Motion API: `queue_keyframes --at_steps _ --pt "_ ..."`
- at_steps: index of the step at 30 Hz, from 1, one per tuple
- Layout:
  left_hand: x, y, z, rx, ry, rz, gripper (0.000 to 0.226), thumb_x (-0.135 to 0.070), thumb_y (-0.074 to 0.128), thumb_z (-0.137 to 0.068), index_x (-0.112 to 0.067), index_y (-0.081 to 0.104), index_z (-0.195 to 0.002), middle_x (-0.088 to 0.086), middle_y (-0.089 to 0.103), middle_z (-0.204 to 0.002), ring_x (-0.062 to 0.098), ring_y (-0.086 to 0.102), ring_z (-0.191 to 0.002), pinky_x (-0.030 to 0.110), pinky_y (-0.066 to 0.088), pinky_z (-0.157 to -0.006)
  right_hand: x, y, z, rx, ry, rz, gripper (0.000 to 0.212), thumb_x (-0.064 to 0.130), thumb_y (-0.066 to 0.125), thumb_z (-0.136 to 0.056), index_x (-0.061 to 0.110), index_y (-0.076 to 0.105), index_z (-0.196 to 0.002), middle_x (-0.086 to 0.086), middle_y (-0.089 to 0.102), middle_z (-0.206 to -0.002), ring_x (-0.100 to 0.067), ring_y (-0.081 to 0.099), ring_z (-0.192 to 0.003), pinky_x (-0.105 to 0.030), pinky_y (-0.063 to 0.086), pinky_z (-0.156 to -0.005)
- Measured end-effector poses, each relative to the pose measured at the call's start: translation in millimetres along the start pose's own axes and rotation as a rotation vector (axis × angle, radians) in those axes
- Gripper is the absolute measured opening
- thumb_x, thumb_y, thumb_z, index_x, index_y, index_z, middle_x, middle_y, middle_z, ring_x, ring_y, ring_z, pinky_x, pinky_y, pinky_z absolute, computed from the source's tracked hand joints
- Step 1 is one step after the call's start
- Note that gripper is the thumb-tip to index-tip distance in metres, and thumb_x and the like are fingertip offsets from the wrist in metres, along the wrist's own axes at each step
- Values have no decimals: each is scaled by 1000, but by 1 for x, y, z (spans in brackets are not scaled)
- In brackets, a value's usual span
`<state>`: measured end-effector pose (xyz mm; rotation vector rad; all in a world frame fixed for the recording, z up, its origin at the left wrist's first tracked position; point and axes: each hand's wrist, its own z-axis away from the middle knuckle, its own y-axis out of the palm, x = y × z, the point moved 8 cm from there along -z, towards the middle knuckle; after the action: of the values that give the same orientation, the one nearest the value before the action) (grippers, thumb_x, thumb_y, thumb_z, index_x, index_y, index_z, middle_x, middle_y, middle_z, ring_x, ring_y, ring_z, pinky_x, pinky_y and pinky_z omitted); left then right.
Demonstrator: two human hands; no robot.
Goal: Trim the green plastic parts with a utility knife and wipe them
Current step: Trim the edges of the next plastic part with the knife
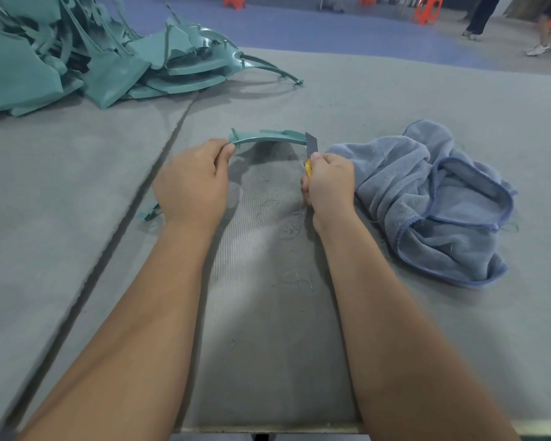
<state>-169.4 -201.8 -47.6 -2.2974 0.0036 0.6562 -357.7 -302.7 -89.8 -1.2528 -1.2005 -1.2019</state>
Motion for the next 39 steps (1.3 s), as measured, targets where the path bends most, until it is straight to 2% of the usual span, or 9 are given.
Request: queue_keyframes --at_steps 3,6,8,14,20,25,29,36,39 --pt "-1 3 0 19 -1 -33 34 -42 38 -102 -25 67 -106 3 67 -82 25 56 -69 33 39 -53 1 6 1 35 -34 65 39 11 41 -98 18 30 -60 -3 33 -53 -15 26 -48 -28 21 -48" --pt "-9 9 3 64 39 -22 34 -42 38 -102 -24 66 -111 5 69 -92 29 62 -80 39 48 -61 1 18 5 127 -59 106 41 12 42 -96 21 28 -58 -3 29 -54 -17 25 -54 -35 20 -53" --pt "-12 11 4 77 49 -17 34 -42 39 -102 -24 66 -113 6 70 -95 31 63 -85 42 50 -65 0 23 7 157 -66 115 40 13 43 -96 21 29 -58 -2 28 -52 -17 25 -52 -34 20 -52" --pt "-7 8 2 38 3 1 35 -43 36 -102 -29 65 -115 -1 70 -94 25 62 -82 37 48 -61 -3 -1 -3 -76 -12 -55 44 10 42 -96 21 29 -56 1 32 -53 -19 29 -58 -35 23 -54" --pt "-6 8 1 29 -4 -8 35 -44 35 -102 -30 66 -110 -3 69 -91 22 61 -79 34 46 -58 -7 -5 -5 -122 -1 5 44 13 42 -97 19 29 -56 1 35 -53 -18 32 -57 -32 27 -56" --pt "-9 12 3 56 32 -14 35 -44 37 -102 -29 66 -112 0 70 -93 25 62 -82 34 43 -59 1 6 -1 -35 -127 172 47 12 45 -95 20 27 -52 12 30 -42 -15 27 -50 -31 24 -53" --pt "-15 18 5 89 65 -48 34 -43 38 -102 -28 66 -114 4 70 -94 28 62 -83 31 36 -57 5 18 4 32 -158 296 46 16 46 -93 19 31 -49 6 33 -47 -19 30 -52 -33 28 -57" --pt "-15 14 6 66 72 -43 34 -42 40 -102 -25 67 -111 5 69 -91 28 61 -81 30 30 -56 5 19 5 120 -127 214 48 13 46 -93 21 30 -48 2 31 -49 -19 28 -54 -37 25 -58" --pt "-17 16 6 86 80 -31 34 -43 41 -101 -24 67 -114 6 70 -94 29 62 -82 32 36 -56 7 24 9 197 -137 222 42 13 47 -93 16 34 -53 0 29 -52 -14 24 -51 -34 22 -55"
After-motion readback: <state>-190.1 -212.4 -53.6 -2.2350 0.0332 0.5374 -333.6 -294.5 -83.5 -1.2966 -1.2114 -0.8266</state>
